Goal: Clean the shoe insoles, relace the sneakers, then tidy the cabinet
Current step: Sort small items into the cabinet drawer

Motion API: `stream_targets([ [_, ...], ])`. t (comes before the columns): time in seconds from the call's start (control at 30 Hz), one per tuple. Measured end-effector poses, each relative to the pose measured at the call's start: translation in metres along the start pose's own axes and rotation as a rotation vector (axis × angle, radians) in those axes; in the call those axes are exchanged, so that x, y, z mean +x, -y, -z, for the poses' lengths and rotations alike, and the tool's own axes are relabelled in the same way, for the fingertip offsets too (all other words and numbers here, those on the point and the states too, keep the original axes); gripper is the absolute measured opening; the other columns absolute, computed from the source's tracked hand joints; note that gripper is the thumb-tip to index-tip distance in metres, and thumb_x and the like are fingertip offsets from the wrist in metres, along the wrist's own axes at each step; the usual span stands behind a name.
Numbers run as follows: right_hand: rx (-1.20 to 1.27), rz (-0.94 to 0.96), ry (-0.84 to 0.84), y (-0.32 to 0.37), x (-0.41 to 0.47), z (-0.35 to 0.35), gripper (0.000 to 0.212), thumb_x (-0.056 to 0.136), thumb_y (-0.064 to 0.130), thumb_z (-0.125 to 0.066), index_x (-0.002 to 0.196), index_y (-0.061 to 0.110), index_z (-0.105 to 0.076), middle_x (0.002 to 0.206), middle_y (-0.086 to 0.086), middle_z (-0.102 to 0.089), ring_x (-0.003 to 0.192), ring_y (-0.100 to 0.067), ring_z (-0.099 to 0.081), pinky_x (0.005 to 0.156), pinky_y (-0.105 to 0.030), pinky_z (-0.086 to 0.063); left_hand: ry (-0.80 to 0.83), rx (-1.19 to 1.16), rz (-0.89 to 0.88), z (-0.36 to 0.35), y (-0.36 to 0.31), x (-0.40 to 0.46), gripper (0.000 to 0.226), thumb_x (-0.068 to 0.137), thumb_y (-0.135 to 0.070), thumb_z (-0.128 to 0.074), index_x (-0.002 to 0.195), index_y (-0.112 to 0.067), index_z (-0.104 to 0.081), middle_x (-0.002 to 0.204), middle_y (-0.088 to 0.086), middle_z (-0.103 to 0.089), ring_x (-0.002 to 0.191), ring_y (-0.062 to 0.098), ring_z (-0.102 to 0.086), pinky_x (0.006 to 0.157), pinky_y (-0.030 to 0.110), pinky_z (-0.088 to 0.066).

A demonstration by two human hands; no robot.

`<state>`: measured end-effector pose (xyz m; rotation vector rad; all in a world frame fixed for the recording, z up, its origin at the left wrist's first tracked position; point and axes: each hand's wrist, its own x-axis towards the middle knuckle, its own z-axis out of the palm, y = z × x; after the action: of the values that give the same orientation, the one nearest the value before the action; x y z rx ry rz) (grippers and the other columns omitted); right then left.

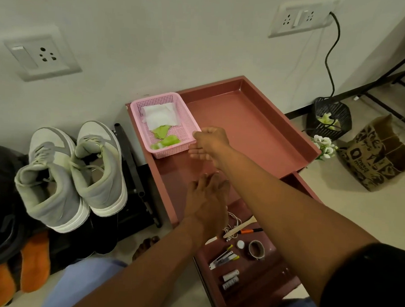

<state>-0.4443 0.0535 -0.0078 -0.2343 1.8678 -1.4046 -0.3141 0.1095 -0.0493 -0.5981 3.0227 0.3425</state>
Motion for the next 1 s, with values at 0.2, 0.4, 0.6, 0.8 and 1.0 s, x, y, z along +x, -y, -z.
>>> stream_targets([
  [0.2,0.139,-0.019,-0.074,-0.002,0.005,-0.008,0.005,0.096,-0.001,-0.062,0.097,0.001,-0.058,0.09,-0.028,-0.074,0.07,-0.033,-0.076,0.063,-0.041,-0.065,-0.003,-0.006,-0.006,0.001,0.002,-0.001,0.053,0.09,-0.028,-0.06,0.141,-0.021,-0.048,0.15,0.001,-0.035,0.134,0.03,-0.035,0.106,0.042,-0.033],
  [0.4,0.173,0.011,-0.135,0.008,-0.019,0.033,0.007,0.094,-0.004,-0.061,0.101,-0.002,-0.063,0.081,-0.021,-0.074,0.054,-0.023,-0.071,0.053,-0.034,-0.063,0.059,0.037,-0.013,0.002,0.009,-0.004,0.068,0.094,-0.036,-0.056,0.155,-0.016,-0.033,0.163,0.01,-0.025,0.147,0.034,-0.028,0.113,0.043,-0.032],
  [0.6,0.062,-0.005,-0.174,0.007,-0.078,0.141,0.012,0.094,-0.003,-0.066,0.106,-0.006,-0.067,0.083,-0.022,-0.076,0.06,-0.024,-0.074,0.052,-0.029,-0.06,0.108,0.024,0.036,0.006,0.013,-0.022,0.059,0.088,-0.037,-0.062,0.138,-0.009,-0.047,0.152,0.013,-0.037,0.136,0.035,-0.04,0.105,0.045,-0.043],
  [0.8,-0.101,-0.07,-0.21,-0.018,-0.16,0.237,0.014,0.094,-0.004,-0.063,0.105,-0.008,-0.07,0.086,-0.022,-0.077,0.064,-0.024,-0.074,0.05,-0.027,-0.059,0.22,0.005,0.067,0.019,0.018,-0.039,0.045,0.093,-0.029,-0.059,0.132,-0.006,-0.053,0.153,0.016,-0.039,0.137,0.035,-0.043,0.108,0.044,-0.045],
  [1.0,-0.175,-0.224,-0.106,-0.042,-0.225,0.294,0.016,0.094,-0.005,-0.064,0.106,-0.006,-0.074,0.088,-0.029,-0.075,0.052,-0.023,-0.071,0.046,-0.027,-0.059,0.219,0.001,0.08,0.026,0.011,-0.05,0.028,0.087,-0.018,-0.056,0.114,-0.013,-0.058,0.13,0.008,-0.051,0.117,0.03,-0.056,0.093,0.042,-0.054],
])
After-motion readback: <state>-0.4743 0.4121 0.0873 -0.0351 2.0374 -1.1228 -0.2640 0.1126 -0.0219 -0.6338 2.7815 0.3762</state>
